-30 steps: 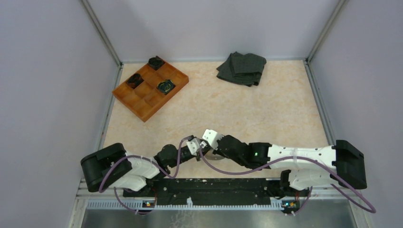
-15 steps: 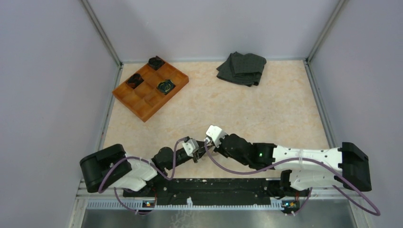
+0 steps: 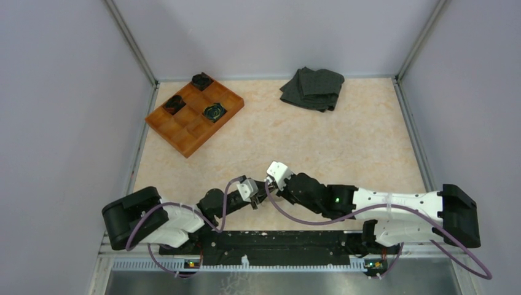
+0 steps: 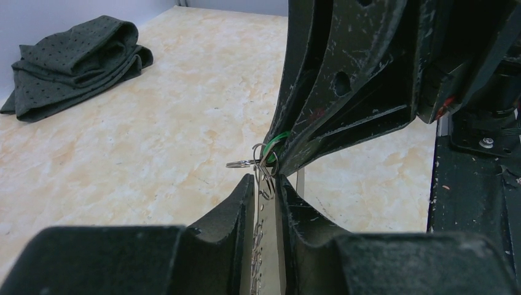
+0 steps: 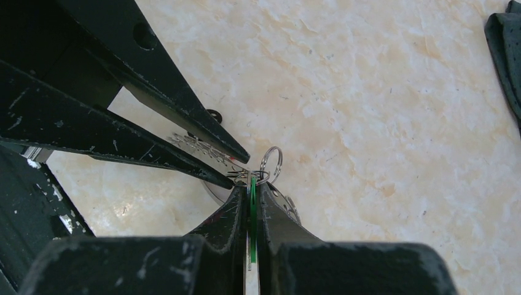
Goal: Remove the keys from the keyring
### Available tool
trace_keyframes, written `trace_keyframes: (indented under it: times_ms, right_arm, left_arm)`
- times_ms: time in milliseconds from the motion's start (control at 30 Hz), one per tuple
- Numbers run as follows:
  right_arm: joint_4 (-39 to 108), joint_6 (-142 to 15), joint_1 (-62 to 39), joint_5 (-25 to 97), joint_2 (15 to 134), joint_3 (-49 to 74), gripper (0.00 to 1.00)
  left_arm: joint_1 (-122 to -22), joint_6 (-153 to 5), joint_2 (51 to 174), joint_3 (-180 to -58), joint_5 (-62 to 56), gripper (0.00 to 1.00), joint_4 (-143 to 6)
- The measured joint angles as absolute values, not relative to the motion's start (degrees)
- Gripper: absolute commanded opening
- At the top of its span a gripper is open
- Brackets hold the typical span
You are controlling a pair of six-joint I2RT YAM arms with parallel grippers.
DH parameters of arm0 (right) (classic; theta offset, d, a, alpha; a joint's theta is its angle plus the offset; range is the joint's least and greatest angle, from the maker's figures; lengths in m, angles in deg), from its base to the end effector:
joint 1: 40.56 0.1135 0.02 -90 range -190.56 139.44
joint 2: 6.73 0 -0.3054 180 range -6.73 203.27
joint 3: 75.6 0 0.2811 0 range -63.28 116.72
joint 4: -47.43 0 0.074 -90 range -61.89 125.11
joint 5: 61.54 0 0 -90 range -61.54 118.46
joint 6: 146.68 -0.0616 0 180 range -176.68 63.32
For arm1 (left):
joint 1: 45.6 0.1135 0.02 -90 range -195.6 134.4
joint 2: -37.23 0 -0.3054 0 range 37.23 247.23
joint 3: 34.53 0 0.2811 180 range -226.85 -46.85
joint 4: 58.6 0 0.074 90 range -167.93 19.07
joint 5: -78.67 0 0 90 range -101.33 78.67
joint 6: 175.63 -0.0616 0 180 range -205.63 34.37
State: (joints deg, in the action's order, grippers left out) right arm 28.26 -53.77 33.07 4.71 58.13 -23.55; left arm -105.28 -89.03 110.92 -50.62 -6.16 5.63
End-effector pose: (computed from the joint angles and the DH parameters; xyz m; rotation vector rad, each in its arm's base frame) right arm 0.1013 0.2568 0.2586 -1.0967 1.7813 0.3105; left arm 0.1059 -0.1921 0.1849 0.8569 1.2494 -0.8616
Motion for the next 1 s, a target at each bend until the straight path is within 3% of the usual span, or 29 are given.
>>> trace_keyframes:
  times_ms: [467,700,1000]
  right_arm:
    - [27.99,-53.83,32.76,4.63,58.10,-23.55,0.00]
    - [26.75,-53.81,32.72,4.17,57.60,-23.55,0.00]
    - [24.63,-54.20,32.08,4.43,55.68,-23.55,0.00]
  left_arm:
    - [-105.28,-89.57,113.15,-51.89,-5.13,0.15,5.26]
    - [-105.28,-90.14,113.91,-53.07,-4.45,0.00,4.03]
    - [-105.33,-91.30,114.22,-54.23,-4.10,0.00,3.07]
